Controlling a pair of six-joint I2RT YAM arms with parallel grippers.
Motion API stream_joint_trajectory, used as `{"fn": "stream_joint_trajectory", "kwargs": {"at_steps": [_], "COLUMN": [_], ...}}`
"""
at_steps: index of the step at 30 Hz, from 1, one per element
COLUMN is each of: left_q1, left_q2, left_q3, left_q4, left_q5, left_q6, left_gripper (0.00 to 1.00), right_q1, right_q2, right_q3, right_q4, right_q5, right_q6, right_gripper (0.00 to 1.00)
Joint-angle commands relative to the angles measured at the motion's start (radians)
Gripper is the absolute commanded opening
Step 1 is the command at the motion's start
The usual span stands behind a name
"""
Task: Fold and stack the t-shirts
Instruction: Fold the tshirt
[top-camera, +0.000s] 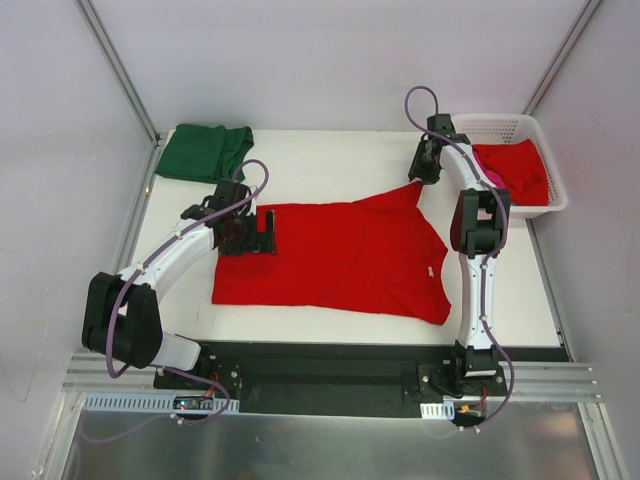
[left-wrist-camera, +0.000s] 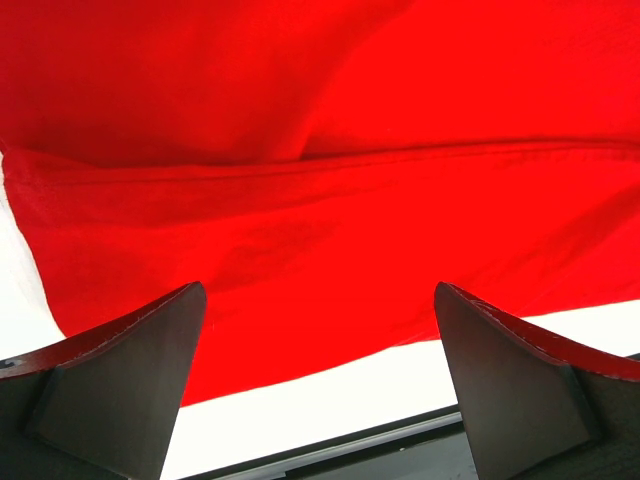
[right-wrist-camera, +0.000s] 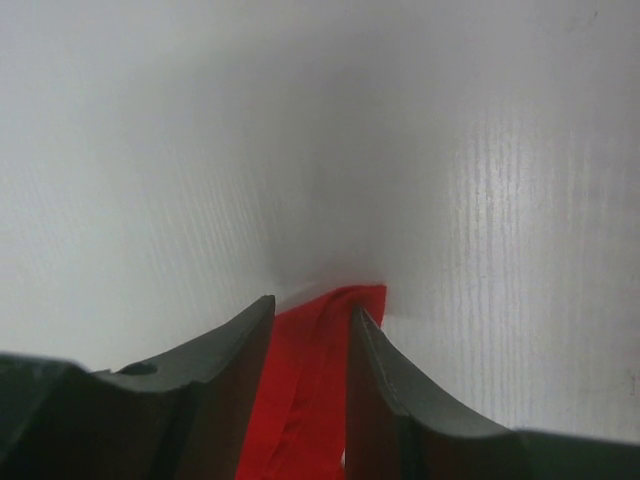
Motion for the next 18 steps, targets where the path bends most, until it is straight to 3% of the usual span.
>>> {"fn": "stream_joint_trajectory", "kwargs": {"at_steps": [1,3,4,7,18], "left_q1": [-0.011,-0.011,-0.013,-0.011,-0.013], "left_q2": [0.004,0.004,0.004,0.001,0.003], "left_q3": [0.024,0.024,0.024,0.023,0.033], "left_q4": [0.002,0.002,0.002,0.002,0.002], "left_q5": [-0.012,-0.012,-0.013,-0.012,-0.006], "left_q6": [0.015,0.015,0.015,0.015,0.015], "left_gripper": [0.99,0.99,0.99,0.99,0.99], "right_q1": [0.0,0.0,0.002,0.002,0.0], "right_q2": [-0.002,-0.002,-0.002,-0.004,-0.013], "right_q3": [0.053,0.051,0.05,0.049,0.037], "right_q4": [-0.031,-0.032,-0.034,-0.034,-0.054], "right_q5": [0.009,0.009,0.009,0.011,0.021], "right_q6": [0.014,0.011,0.01,0.008,-0.004], "right_gripper": [0.39,0.37,0.29,0.18,0.21]}}
